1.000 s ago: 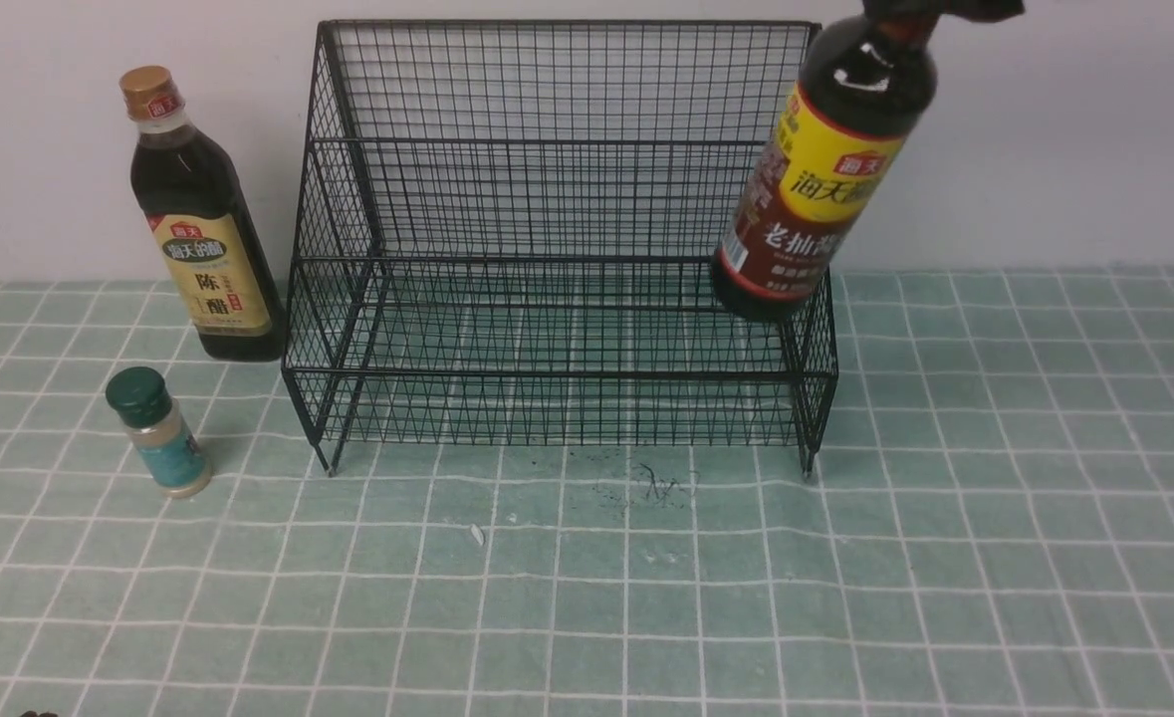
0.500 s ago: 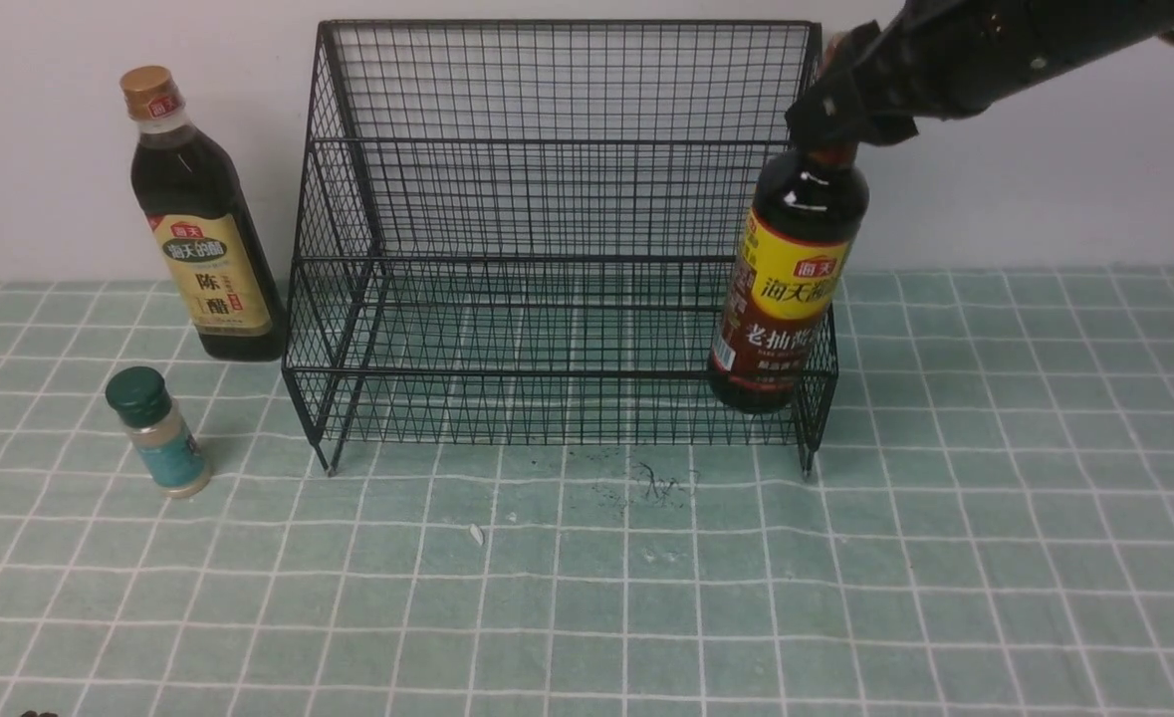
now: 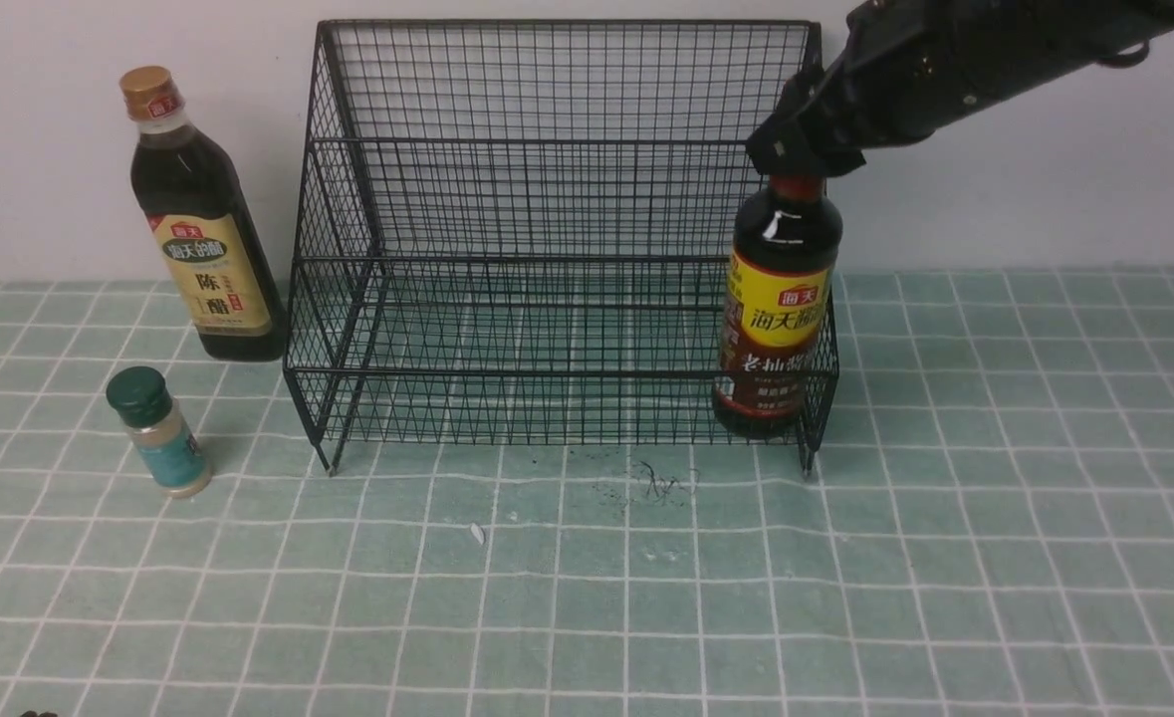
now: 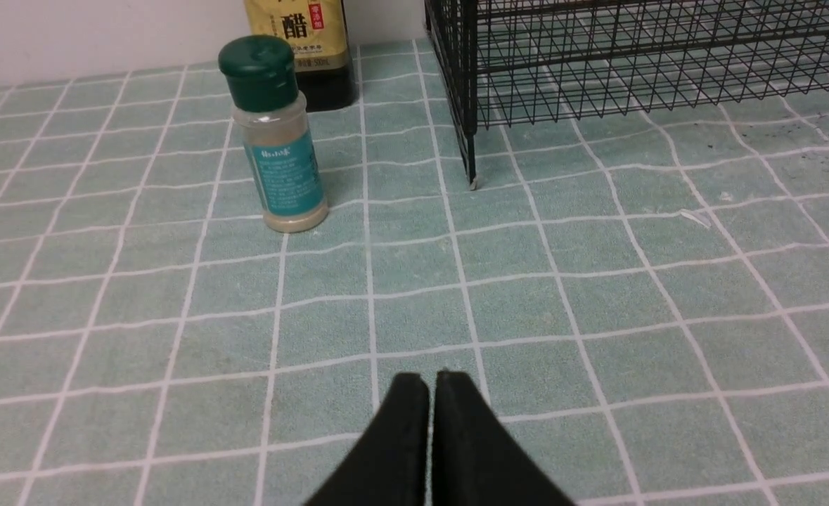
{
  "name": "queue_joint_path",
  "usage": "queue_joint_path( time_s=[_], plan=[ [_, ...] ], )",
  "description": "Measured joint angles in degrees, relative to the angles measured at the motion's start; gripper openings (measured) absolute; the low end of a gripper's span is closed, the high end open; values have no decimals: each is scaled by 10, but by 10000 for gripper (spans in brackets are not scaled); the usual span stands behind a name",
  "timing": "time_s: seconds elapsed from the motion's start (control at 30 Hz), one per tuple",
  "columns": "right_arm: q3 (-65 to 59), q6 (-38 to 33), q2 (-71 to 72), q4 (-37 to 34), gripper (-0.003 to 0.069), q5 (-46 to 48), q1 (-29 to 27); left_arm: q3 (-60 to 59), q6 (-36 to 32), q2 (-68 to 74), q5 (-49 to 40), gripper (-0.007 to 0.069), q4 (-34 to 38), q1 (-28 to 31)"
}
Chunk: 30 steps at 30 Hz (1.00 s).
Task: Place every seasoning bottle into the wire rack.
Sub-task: Use the right arm to put the condiment bottle back on the shelf, then use the left arm to grab the condiment bottle closest to it
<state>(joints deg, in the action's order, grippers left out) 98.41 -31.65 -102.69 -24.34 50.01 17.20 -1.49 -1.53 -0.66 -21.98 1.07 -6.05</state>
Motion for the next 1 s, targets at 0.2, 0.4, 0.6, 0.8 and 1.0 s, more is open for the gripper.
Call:
queue_joint_path(
  time_s=[0.2, 0.4, 0.6, 0.8, 1.0],
  plan=[
    [1, -2, 5, 2, 424, -17, 0, 0, -1, 0, 0, -6, 0, 0],
    [1, -1, 82, 8, 426, -23, 0, 0, -1, 0, 0, -6, 0, 0],
    [1, 79, 206, 48, 381, -21, 0, 0, -1, 0, 0, -6, 0, 0],
    [5, 224, 349, 211, 144, 44, 0, 0, -1, 0, 0, -6, 0, 0],
    [-20, 335, 471, 334, -5, 140, 0, 0, -1, 0, 0, -6, 0, 0]
  ],
)
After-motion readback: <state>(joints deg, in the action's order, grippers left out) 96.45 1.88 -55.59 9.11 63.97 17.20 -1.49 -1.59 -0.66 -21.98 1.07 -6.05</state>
